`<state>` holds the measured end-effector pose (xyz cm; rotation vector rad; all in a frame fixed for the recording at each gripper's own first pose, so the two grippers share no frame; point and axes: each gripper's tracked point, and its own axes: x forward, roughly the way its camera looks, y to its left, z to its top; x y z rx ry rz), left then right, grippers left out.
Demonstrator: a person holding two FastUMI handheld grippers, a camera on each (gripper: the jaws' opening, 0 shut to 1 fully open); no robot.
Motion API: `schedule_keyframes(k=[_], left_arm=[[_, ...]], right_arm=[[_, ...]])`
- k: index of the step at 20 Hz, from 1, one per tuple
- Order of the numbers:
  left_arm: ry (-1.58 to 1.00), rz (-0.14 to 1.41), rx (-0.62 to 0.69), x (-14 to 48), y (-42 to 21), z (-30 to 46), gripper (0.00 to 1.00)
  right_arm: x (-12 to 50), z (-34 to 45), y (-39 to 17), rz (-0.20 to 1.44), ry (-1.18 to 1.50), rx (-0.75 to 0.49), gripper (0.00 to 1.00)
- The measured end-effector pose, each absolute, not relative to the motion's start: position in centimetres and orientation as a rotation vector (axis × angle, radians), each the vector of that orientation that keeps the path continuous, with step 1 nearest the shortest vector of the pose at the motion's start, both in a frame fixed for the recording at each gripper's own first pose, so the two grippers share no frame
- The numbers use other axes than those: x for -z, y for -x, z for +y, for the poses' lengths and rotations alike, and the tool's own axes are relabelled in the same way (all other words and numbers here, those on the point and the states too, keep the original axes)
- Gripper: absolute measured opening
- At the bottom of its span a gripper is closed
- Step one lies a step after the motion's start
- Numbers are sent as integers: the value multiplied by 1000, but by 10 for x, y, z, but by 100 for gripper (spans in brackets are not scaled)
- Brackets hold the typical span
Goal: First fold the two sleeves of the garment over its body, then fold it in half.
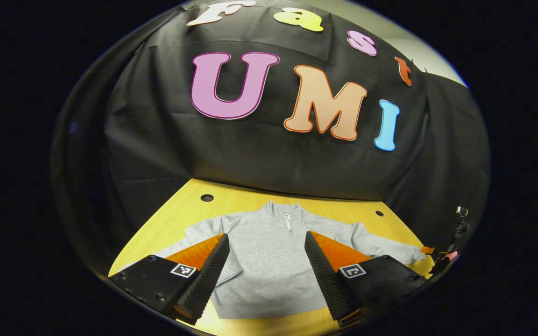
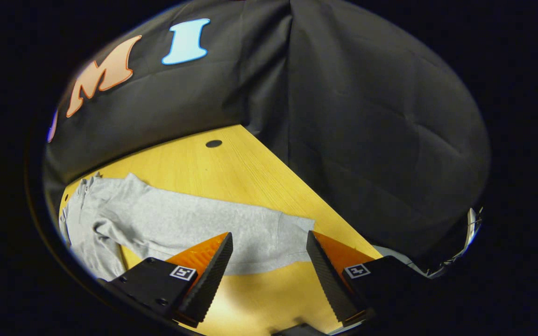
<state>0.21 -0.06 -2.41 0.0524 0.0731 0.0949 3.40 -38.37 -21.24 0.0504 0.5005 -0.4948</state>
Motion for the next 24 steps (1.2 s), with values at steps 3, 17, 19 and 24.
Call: schedule_keyframes(k=[3,17,19,24], left_arm=[[-47,84,-105,26,-1,-4,95],[1,77,-165,44,13,-13,95],[21,77,-171,47,15,-14,95],[32,77,-203,55,23,-12,95]], right_arm=[[234,-400,-37,563,-41,503,97],[266,-396,-45,643,-138,427,64],[267,-387,-49,650,-151,403,38],[265,-384,-49,649,-119,404,12]])
